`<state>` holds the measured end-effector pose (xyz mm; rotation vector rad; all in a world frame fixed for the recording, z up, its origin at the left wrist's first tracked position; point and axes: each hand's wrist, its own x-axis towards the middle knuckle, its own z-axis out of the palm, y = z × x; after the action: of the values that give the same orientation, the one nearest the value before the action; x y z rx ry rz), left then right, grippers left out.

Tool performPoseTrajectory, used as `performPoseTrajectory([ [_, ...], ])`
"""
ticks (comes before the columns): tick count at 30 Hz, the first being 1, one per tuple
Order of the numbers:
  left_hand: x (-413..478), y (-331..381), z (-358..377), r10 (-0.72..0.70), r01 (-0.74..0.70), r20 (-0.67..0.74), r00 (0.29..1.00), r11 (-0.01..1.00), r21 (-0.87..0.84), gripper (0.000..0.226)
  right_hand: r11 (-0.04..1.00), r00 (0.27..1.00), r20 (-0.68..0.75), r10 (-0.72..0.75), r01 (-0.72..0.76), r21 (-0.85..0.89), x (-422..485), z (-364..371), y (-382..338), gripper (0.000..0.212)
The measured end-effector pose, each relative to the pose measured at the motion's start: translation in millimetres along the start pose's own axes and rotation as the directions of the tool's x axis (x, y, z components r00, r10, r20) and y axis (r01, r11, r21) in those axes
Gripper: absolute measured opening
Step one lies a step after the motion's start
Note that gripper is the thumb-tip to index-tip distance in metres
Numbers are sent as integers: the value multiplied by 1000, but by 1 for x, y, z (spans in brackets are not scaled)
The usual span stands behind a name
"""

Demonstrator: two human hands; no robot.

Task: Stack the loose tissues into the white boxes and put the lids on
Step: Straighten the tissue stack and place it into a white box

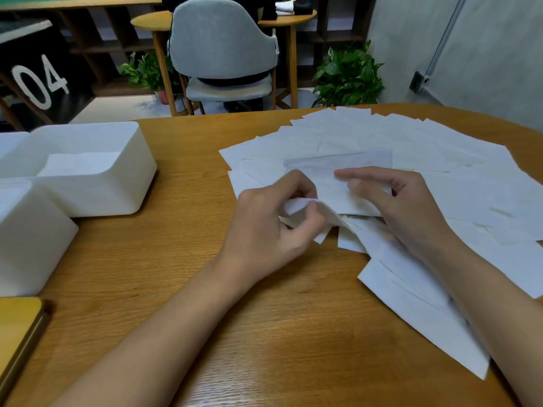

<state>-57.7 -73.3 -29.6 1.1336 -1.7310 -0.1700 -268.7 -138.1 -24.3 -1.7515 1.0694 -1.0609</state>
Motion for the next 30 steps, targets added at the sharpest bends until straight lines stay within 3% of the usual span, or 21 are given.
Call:
performPoseTrajectory([
  [4, 7, 0, -7, -162, 139, -118, 980, 973, -184, 5, 1000, 1000, 11, -1, 1, 25, -2, 0, 0, 33],
  [7, 11, -2, -10, -295, 232, -167, 941, 919, -318, 9, 988, 999, 37, 26, -32, 152, -1, 1, 2, 40],
  [11, 12, -8, -4, -481, 407, -117, 869, 828, -385, 10, 956, 996, 77, 37, -58, 288, -2, -1, 4, 68],
  [12, 11, -9, -2, -507, 439, -92, 857, 811, -387, 9, 967, 998, 59, 14, -29, 254, -3, -1, 4, 63],
  [15, 10, -13, 1, -534, 499, 26, 845, 770, -397, 6, 991, 999, -6, -38, 38, 129, -3, 2, -1, 12],
  [19, 9, -16, 3, -521, 516, 85, 850, 785, -342, 30, 992, 1000, 3, -25, 25, 123, -5, 3, -3, 22],
  [25, 9, -11, 1, -530, 526, 105, 841, 760, -382, 38, 989, 989, 101, -105, 94, 110, -7, 8, -7, 65],
  [30, 7, -9, 3, -556, 542, 91, 826, 740, -399, 42, 987, 983, 101, -155, 159, -36, -6, 9, -7, 76],
])
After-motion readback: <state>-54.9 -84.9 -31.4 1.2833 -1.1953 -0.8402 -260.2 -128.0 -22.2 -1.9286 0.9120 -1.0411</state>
